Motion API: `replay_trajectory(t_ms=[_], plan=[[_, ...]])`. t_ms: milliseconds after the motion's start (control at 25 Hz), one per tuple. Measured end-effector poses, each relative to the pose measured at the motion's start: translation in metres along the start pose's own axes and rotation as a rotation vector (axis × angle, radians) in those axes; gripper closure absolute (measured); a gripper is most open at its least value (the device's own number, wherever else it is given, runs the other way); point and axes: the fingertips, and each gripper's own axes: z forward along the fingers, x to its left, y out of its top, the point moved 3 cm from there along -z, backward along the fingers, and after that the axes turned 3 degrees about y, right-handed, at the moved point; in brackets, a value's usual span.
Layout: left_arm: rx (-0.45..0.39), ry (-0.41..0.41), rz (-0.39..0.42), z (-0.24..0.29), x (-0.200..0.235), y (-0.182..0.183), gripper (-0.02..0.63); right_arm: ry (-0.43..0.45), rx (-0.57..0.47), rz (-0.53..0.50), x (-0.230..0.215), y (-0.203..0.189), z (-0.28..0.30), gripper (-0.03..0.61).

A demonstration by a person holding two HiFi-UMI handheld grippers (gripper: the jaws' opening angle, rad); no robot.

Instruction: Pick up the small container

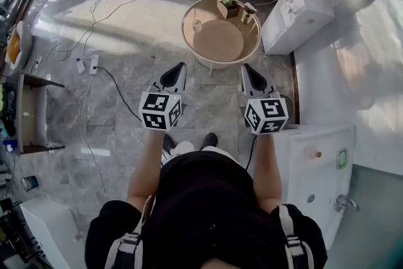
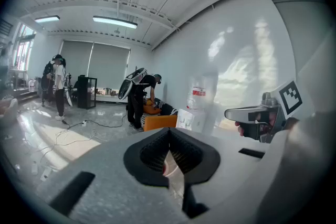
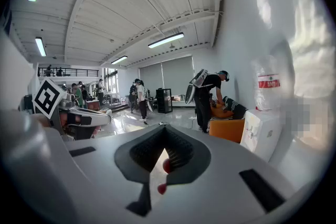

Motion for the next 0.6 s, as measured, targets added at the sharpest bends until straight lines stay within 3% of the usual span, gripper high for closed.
replay_trajectory(t_ms=[600], plan=[[0.000,0.006,0.027,-0.009,-0.019,-0.001,0.595,0.005,-0.044,0.017,-0.005,0.000,-0.022,0.575]])
